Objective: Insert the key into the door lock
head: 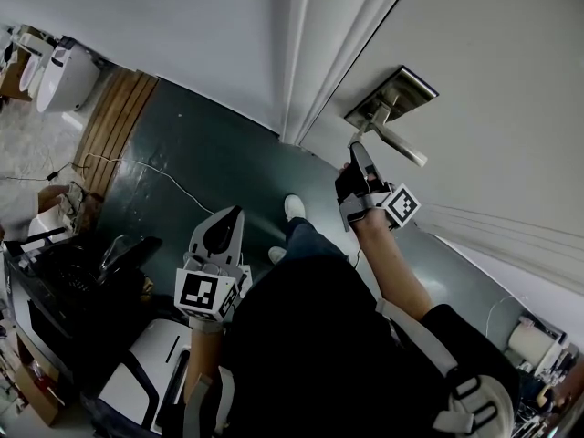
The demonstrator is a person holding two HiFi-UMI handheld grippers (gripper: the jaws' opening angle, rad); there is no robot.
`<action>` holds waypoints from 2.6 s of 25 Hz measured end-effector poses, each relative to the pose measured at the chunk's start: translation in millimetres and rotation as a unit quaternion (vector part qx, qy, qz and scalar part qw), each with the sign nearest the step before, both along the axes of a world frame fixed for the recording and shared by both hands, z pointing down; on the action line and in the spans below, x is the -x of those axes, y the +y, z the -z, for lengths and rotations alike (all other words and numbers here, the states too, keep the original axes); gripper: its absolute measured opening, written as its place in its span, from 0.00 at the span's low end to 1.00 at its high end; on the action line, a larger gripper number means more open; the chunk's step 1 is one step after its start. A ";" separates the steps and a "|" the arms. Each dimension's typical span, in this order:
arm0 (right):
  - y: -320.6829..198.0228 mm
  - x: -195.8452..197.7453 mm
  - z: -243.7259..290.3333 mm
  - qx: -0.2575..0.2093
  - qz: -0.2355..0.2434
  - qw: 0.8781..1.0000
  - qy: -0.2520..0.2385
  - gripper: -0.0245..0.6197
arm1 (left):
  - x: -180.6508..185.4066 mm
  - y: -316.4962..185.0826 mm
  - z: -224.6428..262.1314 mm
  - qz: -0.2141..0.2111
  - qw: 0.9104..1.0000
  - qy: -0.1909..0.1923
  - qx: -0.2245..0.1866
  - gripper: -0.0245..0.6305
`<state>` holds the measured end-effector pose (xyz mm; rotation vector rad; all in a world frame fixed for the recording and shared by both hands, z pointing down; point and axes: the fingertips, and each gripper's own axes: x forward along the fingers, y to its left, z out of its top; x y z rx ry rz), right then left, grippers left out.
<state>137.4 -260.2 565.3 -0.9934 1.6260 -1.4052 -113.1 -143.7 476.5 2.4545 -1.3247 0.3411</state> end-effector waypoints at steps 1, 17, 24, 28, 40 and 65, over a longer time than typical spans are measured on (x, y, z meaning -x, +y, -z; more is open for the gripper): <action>0.1 0.1 0.4 0.002 0.000 1.000 -0.005 0.09 | -1.1 -1.2 0.0 0.000 1.000 0.000 0.000 0.05; 2.5 2.2 9.4 0.013 -0.002 0.999 -0.051 0.09 | -11.5 -10.7 -8.7 -0.007 1.000 0.005 0.005 0.05; -0.8 -6.4 11.4 0.019 -0.014 0.998 -0.062 0.09 | -12.3 -12.4 -8.8 -0.007 1.000 0.008 0.007 0.05; -4.6 -7.2 13.8 0.020 -0.022 0.997 -0.067 0.09 | -9.6 -9.3 -9.2 -0.005 1.000 0.009 0.009 0.05; -15.8 -13.1 15.7 0.021 -0.028 0.997 -0.065 0.09 | -9.6 -13.0 -3.6 -0.004 1.000 0.007 0.005 0.05; -29.2 -19.2 16.6 -0.003 -0.015 0.999 -0.040 0.09 | -19.3 -21.2 -2.7 -0.019 1.000 0.004 0.002 0.05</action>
